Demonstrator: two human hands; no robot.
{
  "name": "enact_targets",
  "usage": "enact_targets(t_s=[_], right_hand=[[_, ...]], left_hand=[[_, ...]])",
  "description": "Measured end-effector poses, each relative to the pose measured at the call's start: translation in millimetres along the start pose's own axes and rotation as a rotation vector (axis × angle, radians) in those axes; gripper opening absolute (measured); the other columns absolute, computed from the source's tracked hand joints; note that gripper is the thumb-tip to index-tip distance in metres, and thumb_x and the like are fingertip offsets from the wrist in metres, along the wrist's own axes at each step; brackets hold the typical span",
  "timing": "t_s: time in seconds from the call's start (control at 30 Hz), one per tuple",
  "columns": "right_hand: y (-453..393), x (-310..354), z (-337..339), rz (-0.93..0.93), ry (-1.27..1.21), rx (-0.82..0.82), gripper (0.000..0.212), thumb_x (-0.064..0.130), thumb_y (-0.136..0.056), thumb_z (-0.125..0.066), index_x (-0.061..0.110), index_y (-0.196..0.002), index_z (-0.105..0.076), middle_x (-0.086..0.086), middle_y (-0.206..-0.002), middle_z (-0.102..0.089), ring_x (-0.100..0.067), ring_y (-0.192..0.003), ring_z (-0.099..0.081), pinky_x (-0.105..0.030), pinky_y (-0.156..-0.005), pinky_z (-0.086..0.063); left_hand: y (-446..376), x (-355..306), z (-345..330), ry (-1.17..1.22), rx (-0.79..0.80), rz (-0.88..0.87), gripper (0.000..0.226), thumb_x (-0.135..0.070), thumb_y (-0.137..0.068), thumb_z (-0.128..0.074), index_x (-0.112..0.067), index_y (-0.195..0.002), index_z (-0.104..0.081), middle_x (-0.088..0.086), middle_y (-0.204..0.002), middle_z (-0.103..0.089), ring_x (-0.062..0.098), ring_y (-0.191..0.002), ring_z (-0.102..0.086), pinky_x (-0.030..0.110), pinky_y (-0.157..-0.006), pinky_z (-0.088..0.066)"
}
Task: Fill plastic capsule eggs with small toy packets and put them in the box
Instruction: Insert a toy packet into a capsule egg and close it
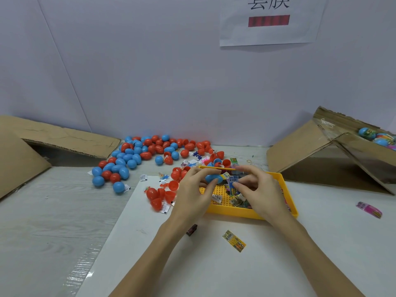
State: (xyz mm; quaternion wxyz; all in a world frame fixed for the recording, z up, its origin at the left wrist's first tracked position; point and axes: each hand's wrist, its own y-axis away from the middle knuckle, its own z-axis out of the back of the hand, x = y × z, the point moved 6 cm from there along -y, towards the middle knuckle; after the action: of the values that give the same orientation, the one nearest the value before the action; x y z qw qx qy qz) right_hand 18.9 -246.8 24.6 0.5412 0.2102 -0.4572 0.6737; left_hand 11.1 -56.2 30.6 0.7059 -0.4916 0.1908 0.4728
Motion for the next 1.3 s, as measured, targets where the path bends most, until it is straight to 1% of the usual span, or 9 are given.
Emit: enact_targets(t_s=[0.13, 0.27, 0.37, 0.43, 0.5, 0.7, 0.77, 1.03, 1.3], right_hand=[[-0.2, -5.2, 2.3, -0.048, 0.037, -0.048, 0.015, 0.025, -0.093, -0.076, 0.018, -0.107, -0.076, 0.018, -0.081, -0.073, 0.009, -0.08, -0.069, -0.003, -0.064, -0.048], [0.9, -1.8, -1.0, -0.02, 0.105, -0.039, 0.017, 0.027, -0.096, -0.072, 0.021, -0.11, -0.08, 0.01, -0.095, -0.076, 0.0, -0.084, -0.069, -0.008, -0.068, -0.051], [0.6, 0.2, 1.6, -0.009, 0.123, -0.08, 0.019, 0.024, -0.096, -0.072, 0.018, -0.111, -0.08, 0.007, -0.097, -0.074, 0.004, -0.079, -0.067, -0.005, -0.063, -0.049], [1.5, 0.8, 3.1, -0.005, 0.113, -0.098, 0.017, 0.02, -0.095, -0.073, 0.017, -0.11, -0.08, 0.009, -0.092, -0.07, 0.012, -0.082, -0.064, -0.002, -0.062, -0.047], [1.5, -0.2, 5.3, -0.02, 0.091, -0.11, 0.017, 0.018, -0.095, -0.073, 0.017, -0.111, -0.08, 0.008, -0.094, -0.071, 0.005, -0.08, -0.066, -0.002, -0.064, -0.047], [-0.2, -1.1, 4.4, -0.064, -0.035, -0.07, 0.017, 0.023, -0.095, -0.073, 0.014, -0.109, -0.08, 0.003, -0.094, -0.077, -0.01, -0.09, -0.071, -0.03, -0.082, -0.062], [-0.2, -0.6, 3.6, -0.073, -0.055, -0.06, 0.018, 0.026, -0.096, -0.072, 0.014, -0.107, -0.08, 0.003, -0.092, -0.077, -0.01, -0.09, -0.072, -0.033, -0.083, -0.062], [2.0, 1.9, -2.7, -0.051, -0.009, 0.013, 0.017, 0.033, -0.099, -0.066, 0.023, -0.105, -0.079, 0.011, -0.084, -0.073, -0.004, -0.082, -0.068, -0.015, -0.069, -0.052], [2.7, 6.8, -1.9, 0.014, 0.043, -0.046, 0.021, 0.031, -0.099, -0.068, 0.022, -0.113, -0.08, 0.012, -0.094, -0.073, -0.002, -0.085, -0.068, -0.011, -0.066, -0.052]], left_hand=[[0.1, -1.6, -1.6, -0.003, 0.007, -0.015, 0.027, -0.017, -0.098, -0.067, -0.03, -0.121, -0.071, -0.006, -0.115, -0.06, 0.002, -0.096, -0.061, 0.014, -0.08, -0.053], [1.1, -2.4, -2.7, -0.011, 0.015, -0.027, 0.026, -0.016, -0.098, -0.066, -0.028, -0.121, -0.071, -0.005, -0.116, -0.06, 0.006, -0.101, -0.061, 0.018, -0.082, -0.055], [1.4, -1.8, -4.1, -0.023, 0.025, -0.014, 0.027, -0.016, -0.099, -0.065, -0.027, -0.123, -0.071, -0.005, -0.118, -0.06, 0.008, -0.102, -0.061, 0.022, -0.084, -0.057], [1.1, -1.6, -4.8, -0.018, 0.021, -0.001, 0.026, -0.018, -0.1, -0.064, -0.027, -0.124, -0.07, -0.004, -0.118, -0.06, 0.007, -0.101, -0.061, 0.02, -0.084, -0.056], [1.3, -2.2, -5.2, 0.003, 0.012, 0.009, 0.026, -0.02, -0.101, -0.063, -0.027, -0.125, -0.069, -0.004, -0.118, -0.062, 0.005, -0.098, -0.061, 0.014, -0.08, -0.053], [1.6, -4.5, -5.2, 0.048, 0.017, 0.035, 0.027, -0.028, -0.101, -0.062, -0.024, -0.127, -0.066, -0.003, -0.11, -0.065, 0.006, -0.09, -0.061, 0.015, -0.073, -0.052], [1.6, -5.4, -6.6, 0.055, 0.054, 0.021, 0.034, -0.026, -0.098, -0.067, -0.024, -0.131, -0.064, -0.003, -0.113, -0.063, 0.006, -0.089, -0.061, 0.016, -0.075, -0.053], [4.2, -7.0, -10.2, -0.041, 0.108, -0.017, 0.04, -0.027, -0.099, -0.065, -0.022, -0.138, -0.059, -0.003, -0.115, -0.062, 0.011, -0.087, -0.061, 0.027, -0.078, -0.055], [5.8, -8.4, -9.5, -0.125, 0.119, -0.016, 0.042, -0.031, -0.102, -0.061, -0.021, -0.142, -0.056, -0.005, -0.119, -0.06, 0.009, -0.093, -0.057, 0.021, -0.079, -0.05]])
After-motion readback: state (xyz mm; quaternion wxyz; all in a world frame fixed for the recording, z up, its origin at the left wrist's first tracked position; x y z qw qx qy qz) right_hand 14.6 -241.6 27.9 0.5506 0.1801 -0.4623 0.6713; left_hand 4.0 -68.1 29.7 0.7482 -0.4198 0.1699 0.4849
